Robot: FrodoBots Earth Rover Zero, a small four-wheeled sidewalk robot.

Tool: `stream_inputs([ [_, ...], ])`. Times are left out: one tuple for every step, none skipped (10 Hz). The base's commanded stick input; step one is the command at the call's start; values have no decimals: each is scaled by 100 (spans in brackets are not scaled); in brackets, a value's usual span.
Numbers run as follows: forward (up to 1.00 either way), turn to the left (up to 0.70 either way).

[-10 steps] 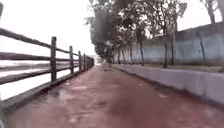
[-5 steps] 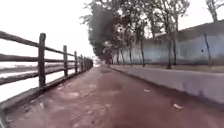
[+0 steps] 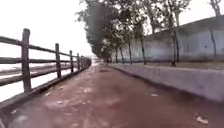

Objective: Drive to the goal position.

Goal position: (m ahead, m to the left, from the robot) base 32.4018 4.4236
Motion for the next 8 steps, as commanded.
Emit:
stream_inputs([
  [100, 12],
  [100, 3],
  [100, 0],
  [100, 0],
  [100, 0],
  [100, 0],
  [100, 0],
  [100, 0],
])
